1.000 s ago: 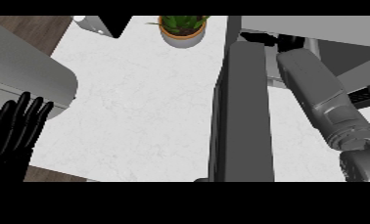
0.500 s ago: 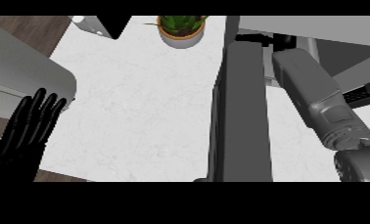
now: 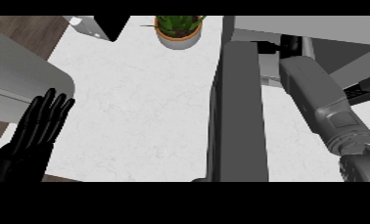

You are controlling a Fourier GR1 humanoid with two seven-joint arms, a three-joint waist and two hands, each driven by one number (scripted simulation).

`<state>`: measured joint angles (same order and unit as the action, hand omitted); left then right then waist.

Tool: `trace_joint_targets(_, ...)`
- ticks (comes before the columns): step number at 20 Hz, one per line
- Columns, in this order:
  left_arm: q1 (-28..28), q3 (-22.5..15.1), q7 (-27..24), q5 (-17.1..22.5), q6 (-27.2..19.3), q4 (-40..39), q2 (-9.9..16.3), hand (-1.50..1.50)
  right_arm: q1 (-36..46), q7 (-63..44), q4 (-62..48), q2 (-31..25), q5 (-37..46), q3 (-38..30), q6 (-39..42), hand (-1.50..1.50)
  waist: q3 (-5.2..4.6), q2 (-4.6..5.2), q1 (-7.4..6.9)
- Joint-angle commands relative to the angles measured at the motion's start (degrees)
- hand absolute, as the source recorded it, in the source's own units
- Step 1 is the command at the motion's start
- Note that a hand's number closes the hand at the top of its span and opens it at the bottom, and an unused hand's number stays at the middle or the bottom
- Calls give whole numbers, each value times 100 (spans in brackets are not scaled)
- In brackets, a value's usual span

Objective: Pick up the milk, place it into the microwave and close the microwave

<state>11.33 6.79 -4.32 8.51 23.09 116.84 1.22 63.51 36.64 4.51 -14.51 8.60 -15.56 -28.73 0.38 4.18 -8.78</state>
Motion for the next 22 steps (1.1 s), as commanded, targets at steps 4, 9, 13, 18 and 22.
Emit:
trace_joint_targets(4,58,-337,110,-115,-30,138,-89,-150,-97,19,-48,-114,-16,-28,423,-150,-1,-64,60)
trace_joint_targets(9,93,-578,-151,-313,-299,-123,-121,-150,-365,398,40,-14,-105,-114,776,-150,-7,-108,219)
trace_joint_targets(13,-19,-533,-84,-267,-356,-117,-121,-150,-672,698,78,-61,-220,-239,958,-150,-3,-116,282)
trace_joint_targets(18,-86,-822,43,-446,-404,7,-121,-150,-788,845,96,143,-274,-304,947,-150,-3,-157,335)
trace_joint_targets(22,-211,-841,-96,-567,-409,-578,-122,-150,-973,1118,171,221,-378,-382,1574,-150,-14,-208,506)
